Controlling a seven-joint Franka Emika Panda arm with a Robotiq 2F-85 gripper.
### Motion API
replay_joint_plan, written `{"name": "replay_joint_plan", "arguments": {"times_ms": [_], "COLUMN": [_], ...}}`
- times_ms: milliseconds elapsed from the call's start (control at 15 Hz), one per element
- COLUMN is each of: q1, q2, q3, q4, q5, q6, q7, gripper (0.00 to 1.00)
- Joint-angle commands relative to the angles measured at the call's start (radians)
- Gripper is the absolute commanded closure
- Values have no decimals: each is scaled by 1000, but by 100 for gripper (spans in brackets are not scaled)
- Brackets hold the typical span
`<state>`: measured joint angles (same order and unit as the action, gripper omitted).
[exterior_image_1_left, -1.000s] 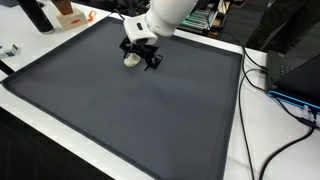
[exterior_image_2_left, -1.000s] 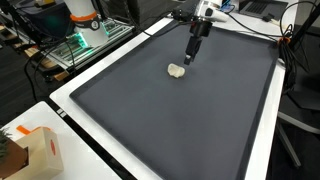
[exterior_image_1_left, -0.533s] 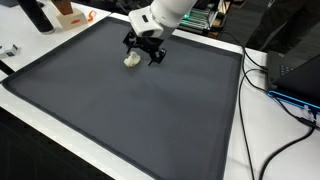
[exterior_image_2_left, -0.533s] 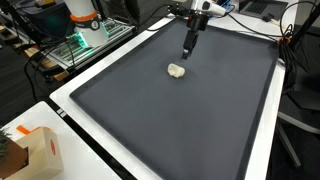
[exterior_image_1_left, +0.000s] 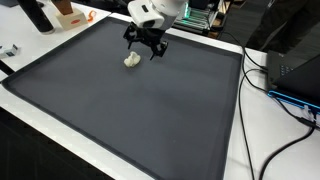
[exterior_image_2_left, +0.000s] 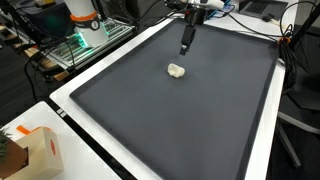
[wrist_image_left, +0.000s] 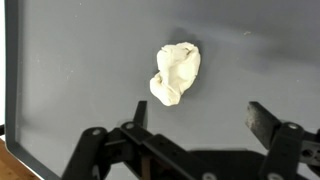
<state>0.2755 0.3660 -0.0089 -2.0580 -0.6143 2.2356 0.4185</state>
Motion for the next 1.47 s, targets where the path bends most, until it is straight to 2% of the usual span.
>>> {"name": "replay_joint_plan", "arguments": {"times_ms": [0, 667, 1000, 1400], "q1": [-40, -113, -159, -198], "q2": [-60, -147, -185, -214], "q3": [29, 39, 22, 5], "q4": [-49, -50, -37, -17], "q5": [63, 290, 448, 581], "q6": [1, -2, -13, -27], "q7": [-63, -180, -101, 37], "gripper": [0, 0, 0, 0]}}
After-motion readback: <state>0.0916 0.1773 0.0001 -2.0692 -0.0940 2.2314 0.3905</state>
